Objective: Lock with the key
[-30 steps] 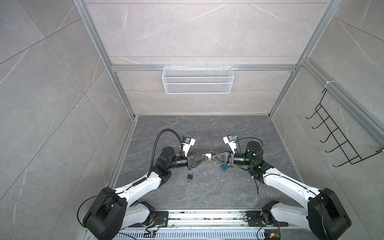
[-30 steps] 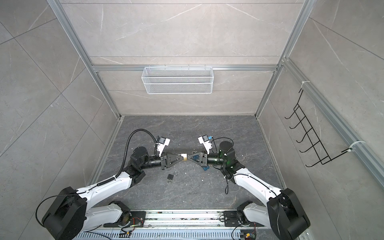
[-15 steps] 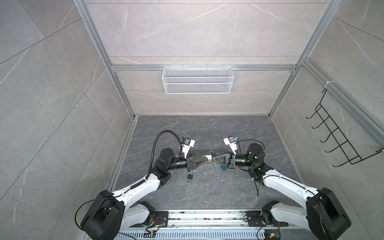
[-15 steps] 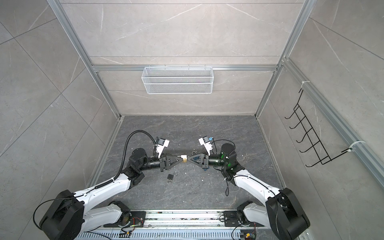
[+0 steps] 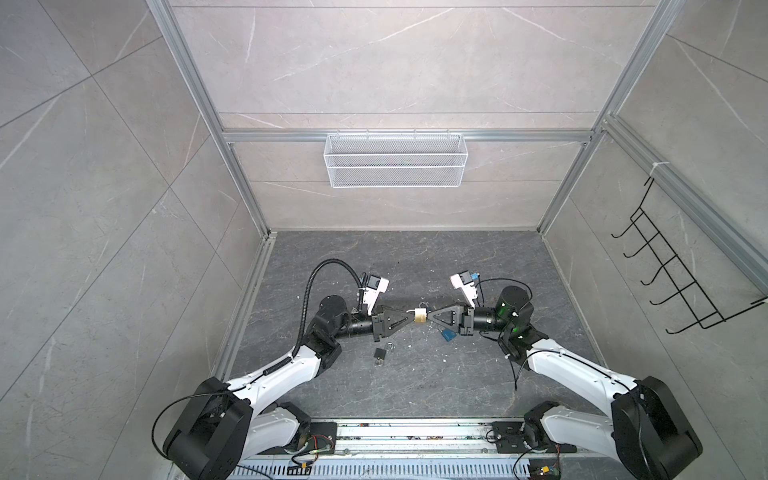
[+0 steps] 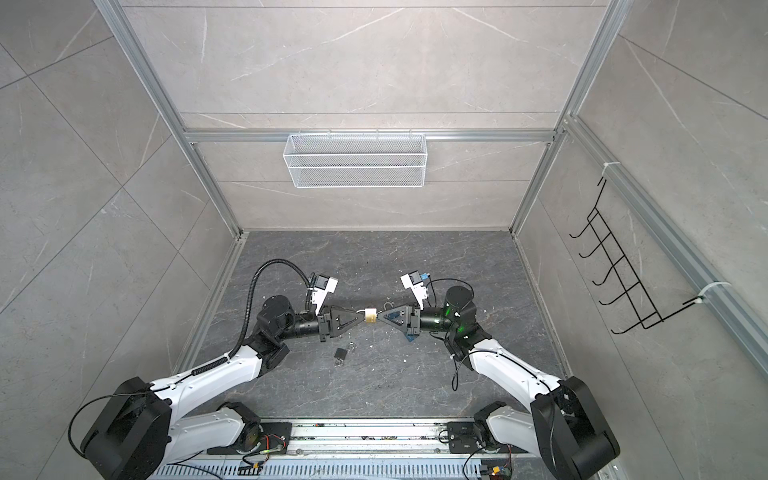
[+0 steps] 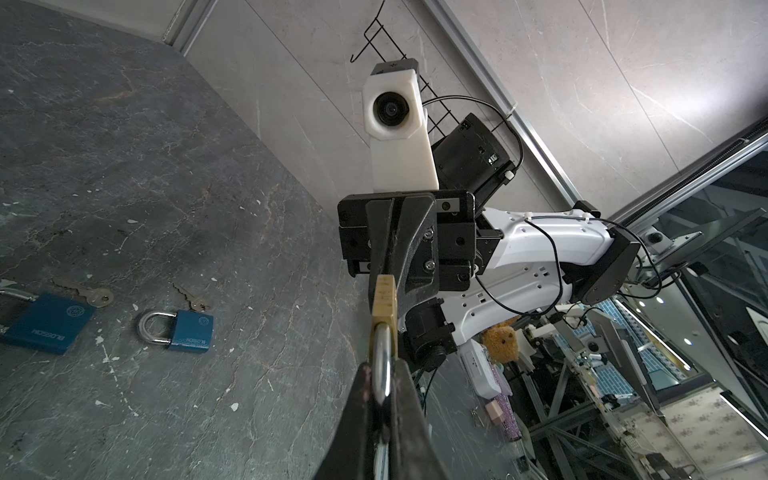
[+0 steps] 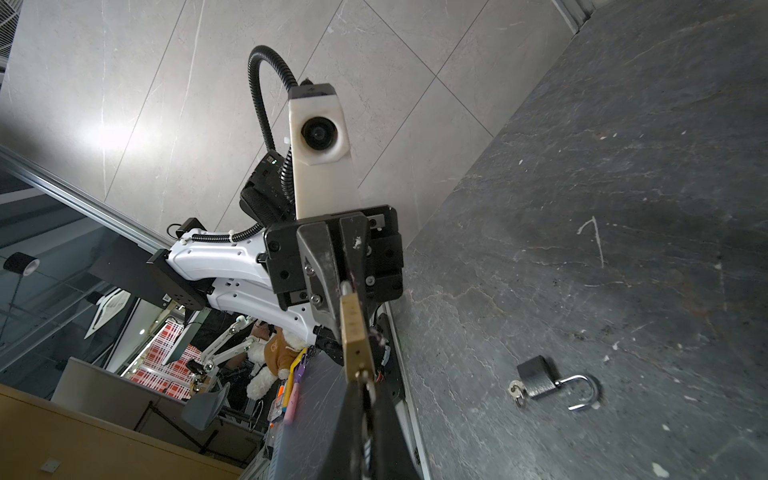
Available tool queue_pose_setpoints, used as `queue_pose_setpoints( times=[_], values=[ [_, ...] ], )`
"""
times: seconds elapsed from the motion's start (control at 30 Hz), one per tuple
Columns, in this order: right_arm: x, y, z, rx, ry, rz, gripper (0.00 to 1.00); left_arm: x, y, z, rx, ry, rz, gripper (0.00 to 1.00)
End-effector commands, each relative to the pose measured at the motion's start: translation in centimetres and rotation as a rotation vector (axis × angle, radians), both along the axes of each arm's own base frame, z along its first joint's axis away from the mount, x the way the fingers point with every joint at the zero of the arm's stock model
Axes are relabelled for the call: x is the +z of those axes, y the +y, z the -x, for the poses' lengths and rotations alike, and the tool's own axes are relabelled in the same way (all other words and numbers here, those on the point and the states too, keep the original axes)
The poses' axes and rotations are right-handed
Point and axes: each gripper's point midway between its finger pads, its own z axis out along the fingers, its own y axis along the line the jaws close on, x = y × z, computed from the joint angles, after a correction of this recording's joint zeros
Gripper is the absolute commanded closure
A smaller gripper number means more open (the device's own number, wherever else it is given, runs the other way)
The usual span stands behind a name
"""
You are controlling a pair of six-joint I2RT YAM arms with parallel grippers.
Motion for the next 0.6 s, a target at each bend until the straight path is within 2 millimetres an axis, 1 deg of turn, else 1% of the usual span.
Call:
queue_pose_setpoints(
  times=[0.0, 0.07, 0.13, 0.47, 0.57],
  values=[
    [1.2, 0.4, -0.3, 0.002, -0.030, -0.014, 1.00, 1.9, -0.2, -0.3, -0.002, -0.071, 0.022, 0.78],
    [1.1, 0.7, -0.3, 0.004, -0.030, -0.009, 1.00, 1.8, -0.3, -0.3, -0.003, -0.073, 0.019, 0.73],
    [0.8, 0.8, -0.2, 0.008, -0.026, -0.002, 1.00, 1.9, -0.5, -0.5, -0.003, -0.069, 0.019, 0.72],
    [0.5, 0.8, -0.4, -0.020, -0.024, 0.020, 1.00, 1.5, -1.8, -0.1, -0.046, -0.051, 0.009, 0.72],
    [0.6, 0.8, -0.6, -0.032, -0.030, 0.023, 1.00, 1.2, -2.1, 0.1, -0.055, -0.043, 0.006, 0.74]
  ],
)
